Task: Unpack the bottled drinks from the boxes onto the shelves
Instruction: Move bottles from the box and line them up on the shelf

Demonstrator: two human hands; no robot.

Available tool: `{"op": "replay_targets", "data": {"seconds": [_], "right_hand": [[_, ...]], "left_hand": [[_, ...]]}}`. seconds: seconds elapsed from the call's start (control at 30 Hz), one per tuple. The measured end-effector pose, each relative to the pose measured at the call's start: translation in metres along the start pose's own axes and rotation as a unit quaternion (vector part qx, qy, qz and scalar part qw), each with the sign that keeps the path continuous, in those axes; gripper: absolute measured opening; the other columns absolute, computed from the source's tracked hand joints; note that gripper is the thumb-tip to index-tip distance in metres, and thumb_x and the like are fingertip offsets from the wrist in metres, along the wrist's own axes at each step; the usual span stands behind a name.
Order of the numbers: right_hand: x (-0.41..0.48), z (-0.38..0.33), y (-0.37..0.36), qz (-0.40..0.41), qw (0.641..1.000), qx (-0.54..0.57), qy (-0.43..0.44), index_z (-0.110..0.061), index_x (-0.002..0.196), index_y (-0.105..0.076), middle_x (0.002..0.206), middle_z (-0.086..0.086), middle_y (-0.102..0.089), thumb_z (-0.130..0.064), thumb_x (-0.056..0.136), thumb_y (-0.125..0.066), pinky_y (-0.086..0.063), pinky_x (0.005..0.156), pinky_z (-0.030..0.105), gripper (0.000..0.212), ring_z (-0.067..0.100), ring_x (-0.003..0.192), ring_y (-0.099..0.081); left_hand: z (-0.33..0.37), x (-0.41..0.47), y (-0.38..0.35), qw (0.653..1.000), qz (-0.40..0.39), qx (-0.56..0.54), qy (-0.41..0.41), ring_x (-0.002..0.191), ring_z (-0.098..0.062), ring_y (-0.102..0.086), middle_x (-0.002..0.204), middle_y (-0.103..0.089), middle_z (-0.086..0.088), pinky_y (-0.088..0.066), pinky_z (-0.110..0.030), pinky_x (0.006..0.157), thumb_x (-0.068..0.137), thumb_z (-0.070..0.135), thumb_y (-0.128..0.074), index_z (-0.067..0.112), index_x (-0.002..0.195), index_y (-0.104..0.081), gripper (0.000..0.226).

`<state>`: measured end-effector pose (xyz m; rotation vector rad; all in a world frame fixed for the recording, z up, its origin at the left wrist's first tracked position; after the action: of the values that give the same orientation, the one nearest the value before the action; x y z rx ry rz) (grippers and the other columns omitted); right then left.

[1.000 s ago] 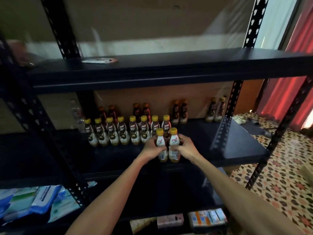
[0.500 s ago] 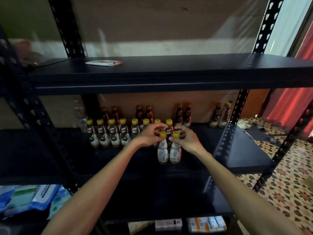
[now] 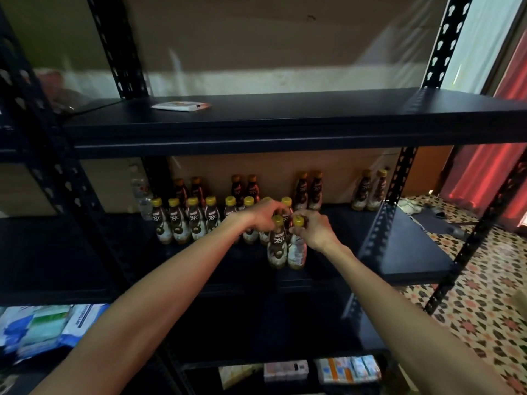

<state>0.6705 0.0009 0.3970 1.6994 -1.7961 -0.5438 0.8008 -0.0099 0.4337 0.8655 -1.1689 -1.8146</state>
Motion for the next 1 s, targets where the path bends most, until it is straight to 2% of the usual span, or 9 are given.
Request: {"op": "replay_targets", "data": {"seconds": [0.07,0.2,0.33,0.4,0.57,0.67,0.77,0.87,1.0], "right_hand": [[0.000,0.001,-0.001,-0.004,1.000,0.005,-0.006,-0.023,0.124,-0.068,0.103,0.002,-0.067,-0.017,0.088,-0.077,-0.053,0.083,0.026,0.037,0.016,0.094,-0.064],[0.000,0.000,-0.002,-0.007,1.000,0.005,-0.011,-0.025,0.124,-0.067,0.108,0.004,-0.069,-0.017,0.089,-0.077,-0.054,0.084,0.027,0.038,0.018,0.098,-0.066],[-0.001,0.001,-0.003,-0.008,1.000,0.012,-0.019,-0.025,0.125,-0.067,0.107,0.002,-0.069,-0.018,0.088,-0.077,-0.054,0.085,0.028,0.039,0.018,0.099,-0.066],[-0.002,0.001,-0.004,-0.014,0.999,0.019,-0.027,-0.026,0.128,-0.065,0.107,0.002,-0.069,-0.017,0.089,-0.077,-0.056,0.089,0.031,0.042,0.018,0.099,-0.066],[-0.004,-0.004,-0.003,-0.024,0.999,0.030,-0.023,-0.024,0.124,-0.056,0.097,-0.001,-0.066,-0.018,0.086,-0.079,-0.060,0.084,0.038,0.045,0.014,0.089,-0.067],[-0.004,-0.009,0.000,-0.018,1.000,0.016,-0.012,-0.020,0.111,-0.057,0.092,-0.001,-0.065,-0.030,0.083,-0.082,-0.055,0.069,0.027,0.039,0.015,0.083,-0.065],[-0.001,-0.014,0.009,-0.003,1.000,-0.011,0.002,-0.017,0.107,-0.067,0.098,0.000,-0.063,-0.020,0.089,-0.077,-0.043,0.060,0.014,0.022,0.014,0.084,-0.062],[0.002,-0.019,0.010,-0.053,0.998,-0.029,0.008,-0.021,0.114,-0.073,0.109,-0.004,-0.058,-0.009,0.095,-0.065,-0.047,0.074,0.012,0.024,0.011,0.093,-0.059],[0.004,-0.017,0.007,-0.068,0.998,-0.013,-0.002,-0.026,0.111,-0.074,0.107,-0.005,-0.065,-0.023,0.091,-0.074,-0.051,0.081,0.022,0.020,0.009,0.091,-0.063]], "left_hand": [[0.002,-0.001,0.003,1.000,0.004,0.019,-0.003,0.126,-0.023,-0.051,0.146,-0.046,-0.005,-0.045,-0.025,0.087,0.089,0.005,-0.068,0.020,0.130,-0.061,0.044],[-0.006,-0.001,0.009,0.998,0.045,0.023,0.036,0.102,-0.019,-0.058,0.129,-0.058,-0.008,-0.050,-0.030,0.080,0.088,0.029,-0.074,0.014,0.117,-0.065,0.034],[-0.006,-0.003,-0.004,0.999,-0.004,0.027,0.046,0.128,-0.028,-0.051,0.147,-0.047,-0.008,-0.047,-0.033,0.098,0.085,0.028,-0.077,0.018,0.148,-0.041,0.074],[-0.007,-0.003,-0.004,0.998,0.015,0.026,0.047,0.125,-0.027,-0.054,0.142,-0.051,-0.009,-0.046,-0.028,0.090,0.085,0.017,-0.077,0.015,0.146,-0.045,0.068],[-0.011,-0.007,-0.004,0.995,0.067,-0.006,0.074,0.114,-0.024,-0.060,0.128,-0.060,-0.008,-0.047,-0.028,0.086,0.083,0.024,-0.079,0.012,0.130,-0.058,0.052],[-0.009,-0.008,-0.004,0.994,0.077,-0.008,0.075,0.114,-0.025,-0.060,0.127,-0.060,-0.009,-0.047,-0.030,0.087,0.083,0.022,-0.079,0.011,0.128,-0.059,0.050],[-0.009,-0.008,-0.004,0.994,0.074,-0.004,0.076,0.115,-0.026,-0.059,0.129,-0.059,-0.010,-0.046,-0.030,0.086,0.085,0.022,-0.078,0.011,0.129,-0.059,0.048],[-0.009,-0.007,-0.005,0.994,0.075,-0.001,0.080,0.116,-0.026,-0.059,0.131,-0.056,-0.011,-0.045,-0.029,0.084,0.087,0.023,-0.076,0.011,0.131,-0.057,0.049],[-0.009,-0.006,-0.005,0.993,0.080,-0.008,0.086,0.118,-0.027,-0.057,0.135,-0.053,-0.012,-0.046,-0.031,0.088,0.088,0.023,-0.075,0.012,0.135,-0.053,0.053]]}}
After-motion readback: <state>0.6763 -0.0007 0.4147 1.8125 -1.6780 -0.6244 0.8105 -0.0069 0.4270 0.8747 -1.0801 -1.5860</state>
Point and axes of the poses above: each hand's wrist, its own x-axis towards the middle knuckle, its own y-axis out of the back of the hand, z = x × y, the point moved 10 cm from there along x, towards the middle knuckle
